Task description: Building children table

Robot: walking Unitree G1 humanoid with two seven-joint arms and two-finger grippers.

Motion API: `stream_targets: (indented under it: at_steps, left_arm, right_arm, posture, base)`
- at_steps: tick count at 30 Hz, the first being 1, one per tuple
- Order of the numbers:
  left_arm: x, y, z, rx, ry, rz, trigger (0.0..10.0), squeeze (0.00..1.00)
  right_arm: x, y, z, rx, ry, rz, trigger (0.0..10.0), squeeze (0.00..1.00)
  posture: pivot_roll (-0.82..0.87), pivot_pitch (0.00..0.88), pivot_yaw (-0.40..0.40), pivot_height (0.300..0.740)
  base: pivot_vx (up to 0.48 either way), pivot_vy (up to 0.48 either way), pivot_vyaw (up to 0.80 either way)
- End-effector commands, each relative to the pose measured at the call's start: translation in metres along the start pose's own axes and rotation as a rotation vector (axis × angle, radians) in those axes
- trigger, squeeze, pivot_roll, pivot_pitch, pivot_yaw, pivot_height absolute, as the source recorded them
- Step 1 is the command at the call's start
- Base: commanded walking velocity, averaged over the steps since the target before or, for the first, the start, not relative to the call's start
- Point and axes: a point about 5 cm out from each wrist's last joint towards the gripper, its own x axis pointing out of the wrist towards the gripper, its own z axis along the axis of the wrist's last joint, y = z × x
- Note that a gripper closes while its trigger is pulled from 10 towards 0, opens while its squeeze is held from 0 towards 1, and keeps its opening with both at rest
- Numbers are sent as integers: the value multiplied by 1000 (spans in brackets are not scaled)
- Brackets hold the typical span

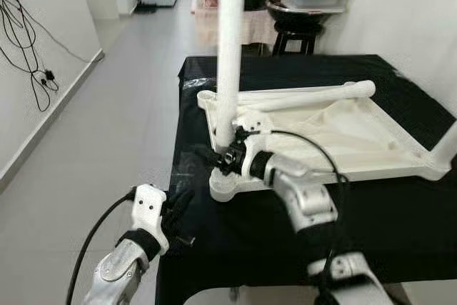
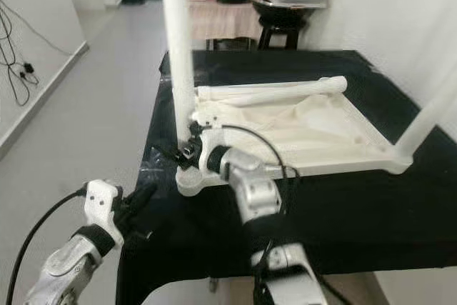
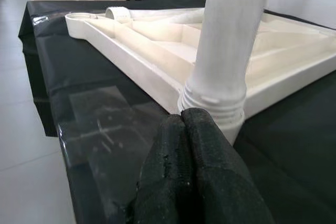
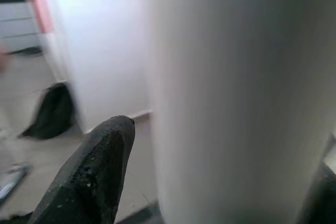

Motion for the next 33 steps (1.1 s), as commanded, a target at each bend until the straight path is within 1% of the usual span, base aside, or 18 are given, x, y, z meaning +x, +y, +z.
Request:
stream_targets:
  at_steps: [1, 2, 4, 5, 9, 10, 11, 13, 21, 22, 24, 25, 26, 28, 30, 31, 32, 33]
  left_arm:
    - [1, -2, -6, -10, 23, -6, 10000, 0]
    - [1, -2, -6, -10, 23, -6, 10000, 0]
    - [1, -2, -6, -11, 22, -6, 10000, 0]
    - [1, -2, -6, -11, 22, -6, 10000, 0]
    - [2, -2, -7, -13, 25, -8, 10000, 0]
    - [2, -2, -8, -13, 26, -8, 10000, 0]
    - [2, -2, -8, -13, 28, -9, 10000, 0]
    - [2, -2, -8, -13, 30, -8, 10000, 0]
    - [1, -2, -9, -14, 30, -7, 10000, 0]
    - [1, -2, -9, -16, 32, -9, 10000, 0]
    - [1, -2, -9, -16, 32, -9, 10000, 0]
    - [1, -2, -9, -17, 33, -10, 10000, 0]
    - [1, -1, -9, -19, 33, -12, 10000, 0]
    - [1, -1, -9, -20, 32, -13, 10000, 0]
    - [0, -1, -8, -20, 31, -13, 10000, 0]
    - [0, -1, -8, -20, 31, -13, 10000, 0]
    - [0, -1, -8, -20, 30, -12, 10000, 0]
    - [-1, 0, -7, -19, 28, -10, 10000, 0]
  right_arm:
    - [-3, 1, -3, -27, 29, 199, 10000, 0]
    - [-3, 1, -3, -27, 29, 199, 10000, 0]
    - [-4, -5, 2, -40, 54, 267, 10000, 0]
    - [-4, -5, 2, -40, 54, 267, 10000, 0]
    - [-4, -15, 15, 5, 33, 322, 10000, 0]
    - [-3, -18, 17, 15, 18, 316, 1373, 0]
    - [-3, -22, 18, 25, -4, 310, 0, 0]
    - [-4, -25, 18, 25, -15, 307, 0, 0]
    - [-6, -26, 15, 33, -19, 301, 0, 0]
    - [-17, -28, 6, 59, -27, 287, 0, 0]
    - [-17, -28, 6, 59, -27, 287, 0, 0]
    - [-21, -29, 3, 69, -30, 281, 0, 0]
    - [-29, -30, -4, 78, -20, 249, 0, 0]
    - [-31, -31, -7, 77, -12, 234, 0, 0]
    - [-34, -31, -16, 73, 14, 149, 0, 0]
    - [-34, -31, -16, 73, 14, 149, 0, 0]
    - [-29, -30, -29, 92, 48, -21, 0, 0]
    - [-25, -30, -45, 121, 75, -335, 0, 0]
  posture:
    - [84, 0, -70, 740]
    - [84, 0, -70, 740]
    - [84, 0, -70, 740]
    - [84, 0, -70, 740]
    - [83, 0, -65, 740]
    - [88, 0, -65, 740]
    - [91, 0, -66, 740]
    - [92, 0, -66, 740]
    - [87, 0, -61, 740]
    - [84, 0, -59, 740]
    - [84, 0, -59, 740]
    - [84, 0, -59, 740]
    - [68, 0, -50, 740]
    - [68, 0, -50, 740]
    - [65, 0, -52, 740]
    - [65, 0, -52, 740]
    - [60, 0, -62, 740]
    - [49, 0, -59, 740]
  base:
    - [0, 0, 0]
    - [0, 0, 0]
    - [0, 0, 0]
    - [0, 0, 0]
    - [0, 0, 0]
    - [0, 0, 0]
    - [0, 0, 0]
    - [0, 0, 0]
    - [0, 0, 0]
    - [0, 0, 0]
    - [0, 0, 0]
    - [0, 0, 0]
    - [0, 0, 0]
    - [0, 0, 0]
    - [0, 0, 0]
    - [0, 0, 0]
    - [0, 0, 0]
    - [0, 0, 0]
